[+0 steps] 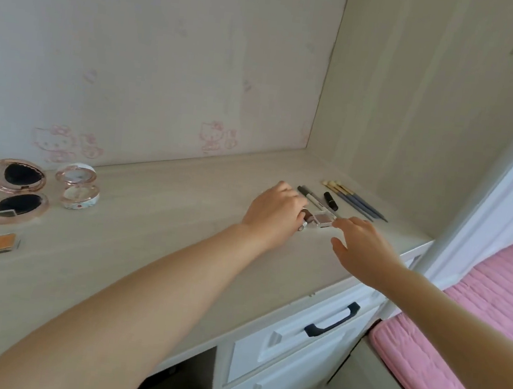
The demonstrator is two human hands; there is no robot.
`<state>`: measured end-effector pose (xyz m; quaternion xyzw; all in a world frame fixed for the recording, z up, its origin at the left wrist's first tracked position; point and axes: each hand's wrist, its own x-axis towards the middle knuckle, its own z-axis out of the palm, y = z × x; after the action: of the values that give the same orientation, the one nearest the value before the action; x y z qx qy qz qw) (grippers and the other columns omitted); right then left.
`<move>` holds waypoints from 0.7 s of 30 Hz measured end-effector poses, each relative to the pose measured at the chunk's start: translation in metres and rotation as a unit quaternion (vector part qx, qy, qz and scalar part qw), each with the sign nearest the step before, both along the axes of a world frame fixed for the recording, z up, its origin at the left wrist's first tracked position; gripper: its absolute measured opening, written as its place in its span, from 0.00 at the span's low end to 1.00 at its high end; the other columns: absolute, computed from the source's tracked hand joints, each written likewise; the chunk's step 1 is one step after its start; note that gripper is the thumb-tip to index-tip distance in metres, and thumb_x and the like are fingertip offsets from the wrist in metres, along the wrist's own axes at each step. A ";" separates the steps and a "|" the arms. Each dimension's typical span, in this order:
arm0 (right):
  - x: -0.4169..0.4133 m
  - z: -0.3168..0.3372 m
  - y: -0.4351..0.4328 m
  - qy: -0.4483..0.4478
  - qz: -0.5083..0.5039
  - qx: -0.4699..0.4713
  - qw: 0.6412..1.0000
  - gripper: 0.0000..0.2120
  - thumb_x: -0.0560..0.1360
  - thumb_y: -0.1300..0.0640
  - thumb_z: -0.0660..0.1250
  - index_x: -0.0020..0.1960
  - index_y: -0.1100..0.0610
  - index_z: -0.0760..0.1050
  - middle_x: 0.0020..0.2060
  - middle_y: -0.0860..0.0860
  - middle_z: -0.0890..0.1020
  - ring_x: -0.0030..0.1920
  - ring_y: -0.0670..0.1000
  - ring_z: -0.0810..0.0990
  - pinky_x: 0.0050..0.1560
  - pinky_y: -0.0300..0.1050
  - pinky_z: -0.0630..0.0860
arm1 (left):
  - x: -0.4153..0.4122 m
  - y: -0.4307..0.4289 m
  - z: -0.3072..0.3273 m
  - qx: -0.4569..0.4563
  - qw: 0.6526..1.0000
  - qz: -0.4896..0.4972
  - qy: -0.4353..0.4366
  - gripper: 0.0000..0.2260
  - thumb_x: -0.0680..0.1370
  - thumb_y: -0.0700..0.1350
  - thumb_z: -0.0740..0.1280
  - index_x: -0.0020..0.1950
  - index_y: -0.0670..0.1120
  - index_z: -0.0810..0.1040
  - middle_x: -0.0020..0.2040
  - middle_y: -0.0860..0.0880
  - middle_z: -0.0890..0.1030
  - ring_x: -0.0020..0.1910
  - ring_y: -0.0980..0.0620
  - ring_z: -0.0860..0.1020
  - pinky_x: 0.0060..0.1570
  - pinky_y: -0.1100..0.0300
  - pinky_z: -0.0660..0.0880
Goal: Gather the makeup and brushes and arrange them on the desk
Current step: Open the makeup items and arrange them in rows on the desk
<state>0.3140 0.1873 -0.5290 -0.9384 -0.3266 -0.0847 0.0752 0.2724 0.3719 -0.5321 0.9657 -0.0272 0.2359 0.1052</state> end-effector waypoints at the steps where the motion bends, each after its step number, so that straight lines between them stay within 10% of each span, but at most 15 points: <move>1: 0.006 -0.002 -0.001 -0.001 -0.007 -0.003 1.000 0.19 0.80 0.54 0.58 0.70 0.56 0.68 0.62 0.54 0.76 0.62 0.55 0.73 0.60 0.47 0.73 | 0.011 -0.001 0.003 0.004 1.000 -0.005 0.012 0.11 0.79 0.45 0.60 0.56 0.44 0.79 0.54 0.49 0.80 0.61 0.48 0.69 0.54 0.51 0.73; 21: 0.054 -0.023 0.019 0.044 -0.098 0.041 0.993 0.25 0.77 0.40 0.59 0.61 0.59 0.74 0.60 0.57 0.74 0.64 0.60 0.68 0.62 0.51 0.66 | 0.078 -0.015 -0.005 0.001 0.982 0.011 0.190 0.17 0.80 0.54 0.61 0.56 0.41 0.79 0.55 0.44 0.78 0.64 0.44 0.64 0.57 0.48 0.70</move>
<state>0.3680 0.2062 -0.5523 -0.9649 -0.2255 -0.0638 0.1190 0.3504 0.3566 -0.5373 0.9932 0.0038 0.0489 0.1052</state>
